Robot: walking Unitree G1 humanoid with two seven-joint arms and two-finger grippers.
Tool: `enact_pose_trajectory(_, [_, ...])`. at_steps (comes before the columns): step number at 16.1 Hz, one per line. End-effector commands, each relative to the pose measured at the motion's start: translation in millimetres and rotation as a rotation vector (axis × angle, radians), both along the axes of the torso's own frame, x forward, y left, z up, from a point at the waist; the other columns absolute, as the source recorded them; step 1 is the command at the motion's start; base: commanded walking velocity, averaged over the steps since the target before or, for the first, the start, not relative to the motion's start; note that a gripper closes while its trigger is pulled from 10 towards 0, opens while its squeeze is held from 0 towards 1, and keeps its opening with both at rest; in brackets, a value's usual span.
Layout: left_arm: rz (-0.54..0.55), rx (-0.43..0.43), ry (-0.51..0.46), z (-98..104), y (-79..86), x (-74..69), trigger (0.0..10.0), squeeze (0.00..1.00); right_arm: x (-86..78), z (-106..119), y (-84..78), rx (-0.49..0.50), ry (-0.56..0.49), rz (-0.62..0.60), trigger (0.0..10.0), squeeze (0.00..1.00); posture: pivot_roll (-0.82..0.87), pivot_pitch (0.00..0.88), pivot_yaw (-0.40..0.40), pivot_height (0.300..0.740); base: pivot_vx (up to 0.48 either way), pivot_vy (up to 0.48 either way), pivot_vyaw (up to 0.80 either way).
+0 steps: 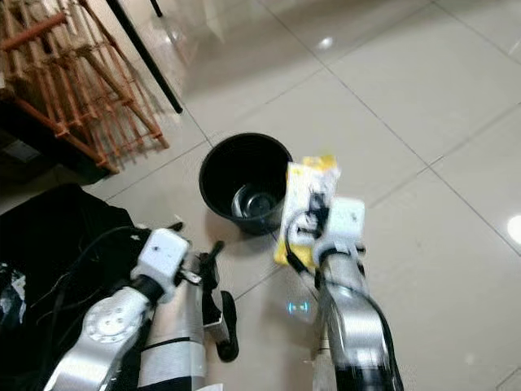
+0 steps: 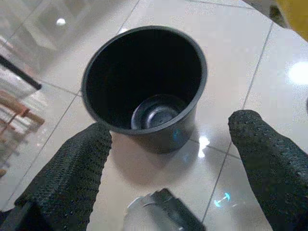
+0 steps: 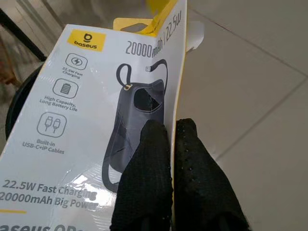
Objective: Picking trash to rubbish bin
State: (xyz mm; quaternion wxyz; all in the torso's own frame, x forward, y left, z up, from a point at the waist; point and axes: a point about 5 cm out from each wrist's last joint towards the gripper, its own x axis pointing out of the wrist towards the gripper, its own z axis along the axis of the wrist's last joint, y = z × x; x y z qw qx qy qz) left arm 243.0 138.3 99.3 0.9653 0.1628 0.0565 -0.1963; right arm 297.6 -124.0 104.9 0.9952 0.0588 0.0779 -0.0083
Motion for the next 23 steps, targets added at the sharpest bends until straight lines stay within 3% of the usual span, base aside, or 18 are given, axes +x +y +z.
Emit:
enact_pose_trajectory(1, [0.028,0.016,0.02,-2,8.6,-5.3,10.0,0.0,-2.6,-8,3.3,0.014,0.027,0.016,0.0,0.0,0.11,0.45,0.151,0.574,0.0,0.0,0.0])
enact_pose_trajectory(2, [0.057,0.024,0.011,2,15.4,-9.6,10.0,0.0,13.3,-3,7.1,-0.015,0.009,0.051,0.0,0.0,0.14,0.465,0.15,0.574,0.0,0.0,0.0])
enact_pose_trajectory(3, [0.057,0.024,0.011,2,15.4,-9.6,10.0,0.0,13.3,-3,7.1,-0.015,0.009,0.051,0.0,0.0,0.14,0.465,0.15,0.574,0.0,0.0,0.0])
enact_pose_trajectory(7, [0.103,0.046,0.016,6,27.3,-23.4,10.0,0.0,48.8,10,16.6,-0.018,-0.015,0.079,0.0,0.0,0.21,0.484,0.132,0.574,0.0,0.0,0.0])
enact_pose_trajectory(10, [0.139,0.067,0.019,11,37.2,-31.1,10.0,0.0,65.8,9,22.3,-0.004,0.01,0.087,0.0,0.0,0.25,0.495,0.128,0.574,0.0,0.0,0.0])
enact_pose_trajectory(15, [0.169,0.092,0.031,16,45.9,-44.7,10.0,0.0,79.3,18,40.8,0.047,-0.002,0.156,0.0,0.0,0.32,0.514,0.122,0.574,0.0,0.0,0.0])
enact_pose_trajectory(19, [0.182,0.108,0.055,18,51.1,-54.1,10.0,0.0,79.2,21,68.3,0.07,0.002,0.235,0.0,0.0,0.34,0.526,0.121,0.574,0.0,0.0,0.0])
enact_pose_trajectory(23, [0.184,0.116,0.073,18,53.3,-59.4,10.0,0.0,83.7,30,69.7,0.098,-0.046,0.219,0.0,0.0,0.36,0.538,0.126,0.574,0.0,0.0,0.0])
